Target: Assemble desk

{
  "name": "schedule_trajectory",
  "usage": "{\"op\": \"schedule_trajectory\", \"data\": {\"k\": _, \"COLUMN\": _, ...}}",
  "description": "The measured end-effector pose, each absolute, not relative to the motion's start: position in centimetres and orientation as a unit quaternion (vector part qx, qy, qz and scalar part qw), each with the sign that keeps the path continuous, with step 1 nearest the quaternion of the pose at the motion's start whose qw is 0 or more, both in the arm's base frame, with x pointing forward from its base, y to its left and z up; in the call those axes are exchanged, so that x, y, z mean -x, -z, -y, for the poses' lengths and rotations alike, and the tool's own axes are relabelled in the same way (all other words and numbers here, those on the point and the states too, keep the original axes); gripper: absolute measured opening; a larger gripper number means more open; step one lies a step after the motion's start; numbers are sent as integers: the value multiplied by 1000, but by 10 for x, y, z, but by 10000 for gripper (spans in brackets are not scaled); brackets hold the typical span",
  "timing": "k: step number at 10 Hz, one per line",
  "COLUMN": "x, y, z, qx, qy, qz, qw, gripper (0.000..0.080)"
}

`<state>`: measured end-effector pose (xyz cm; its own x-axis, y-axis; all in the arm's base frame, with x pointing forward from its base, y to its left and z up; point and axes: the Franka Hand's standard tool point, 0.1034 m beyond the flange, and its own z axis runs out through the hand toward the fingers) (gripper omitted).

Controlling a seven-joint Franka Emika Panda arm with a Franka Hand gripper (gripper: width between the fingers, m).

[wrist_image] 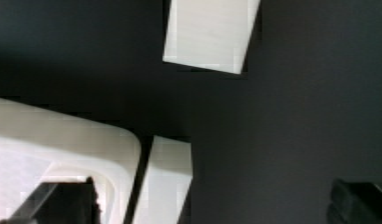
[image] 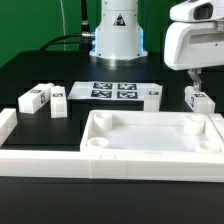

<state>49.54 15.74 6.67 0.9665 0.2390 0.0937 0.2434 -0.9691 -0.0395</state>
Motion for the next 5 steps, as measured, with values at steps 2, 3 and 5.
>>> {"op": "schedule_trajectory", "data": {"k": 2, "x": -493, "y": -66, "z": -156, "qx": 993, "qy": 27, "qz": 114, "qw": 22, "gripper": 649}}
{"op": "schedule_trajectory", "data": {"k": 3, "x": -476, "y": -61, "z": -151, "qx": 997, "qy": -28, "qz": 74, "qw": 11, "gripper": 649}}
{"op": "schedule_trajectory", "data": {"k": 5, "x": -473, "y": -60, "z": -149, "qx": 994, "qy": -95, "qz": 56, "qw": -4, "gripper": 649}}
